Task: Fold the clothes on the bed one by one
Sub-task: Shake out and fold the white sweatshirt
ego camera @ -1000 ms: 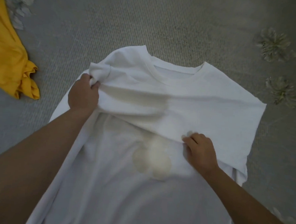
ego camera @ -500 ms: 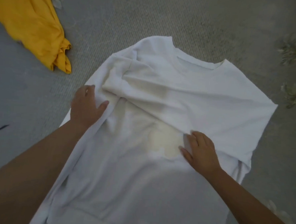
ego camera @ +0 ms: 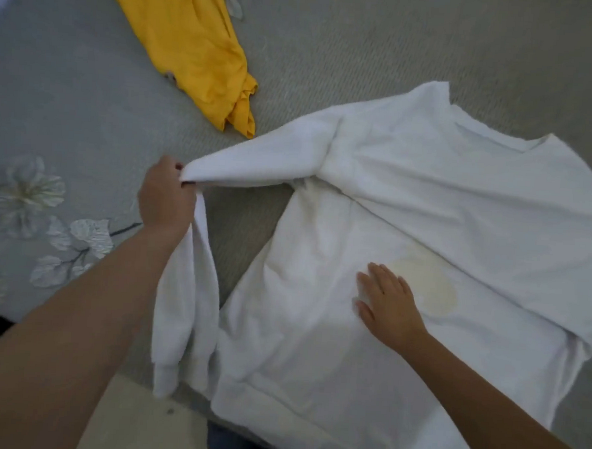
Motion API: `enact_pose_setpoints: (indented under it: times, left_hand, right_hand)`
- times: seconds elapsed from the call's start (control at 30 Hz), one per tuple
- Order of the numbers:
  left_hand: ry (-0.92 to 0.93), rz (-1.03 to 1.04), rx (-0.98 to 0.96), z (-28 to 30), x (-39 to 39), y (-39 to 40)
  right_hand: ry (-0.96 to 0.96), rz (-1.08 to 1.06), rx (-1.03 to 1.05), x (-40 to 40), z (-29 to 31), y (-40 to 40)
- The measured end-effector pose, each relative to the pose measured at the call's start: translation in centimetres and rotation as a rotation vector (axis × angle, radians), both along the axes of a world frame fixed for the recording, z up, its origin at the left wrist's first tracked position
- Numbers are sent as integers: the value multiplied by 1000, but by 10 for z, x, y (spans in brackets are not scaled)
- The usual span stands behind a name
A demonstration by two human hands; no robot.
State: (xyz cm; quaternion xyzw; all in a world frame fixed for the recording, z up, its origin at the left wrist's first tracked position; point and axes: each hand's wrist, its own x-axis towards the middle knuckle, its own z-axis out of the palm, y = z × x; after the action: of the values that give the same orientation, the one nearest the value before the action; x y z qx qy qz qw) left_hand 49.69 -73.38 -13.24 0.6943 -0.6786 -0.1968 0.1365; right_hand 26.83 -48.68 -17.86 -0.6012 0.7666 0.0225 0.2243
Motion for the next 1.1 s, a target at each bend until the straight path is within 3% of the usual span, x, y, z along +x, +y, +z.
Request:
enact_pose_setpoints:
  times: [0.1,0.17,0.23,0.33,0.4,0.47,0.53,0.63,0.73,0.97,1.03,1.1]
  left_hand:
    - [153,3,7,6,5,-54]
    - [196,-123,111,0,10,-66]
    - [73,-264,260,-15,24,-58]
    - [-36,-257,489,-35,53,-39]
    - [-61,-292,581,-47,68,-31]
    - [18,-329,554,-53,80,-29]
    - [70,-387,447,-54,96,-27]
    - [-80,-599,249,-65,131,-26]
    - [-139,-697,259,-71,157,-28]
    - [-269,-506,297,-82,220,-15]
    - [-259,-518,292,-86,227,-11]
    - [-244,-510,283,-91,227,-11]
  right_hand:
    - [54,-26,40,12,4,-19]
    - [52,-52,153,24,4,-32]
    - [38,-103,187,41,4,-45]
    - [50,-140,225,75,8,-67]
    - [32,-180,138,99,12,-81]
    - [-31,-238,-10,124,15,-95]
    - [-108,-267,-14,154,16,-112]
    - [-208,-250,70,204,7,-134]
    - [-213,-89,143,244,-4,-145]
    - [69,354,276,272,-20,-130]
    - [175,314,268,283,-12,-133]
    - [132,236,117,288,-9,-141]
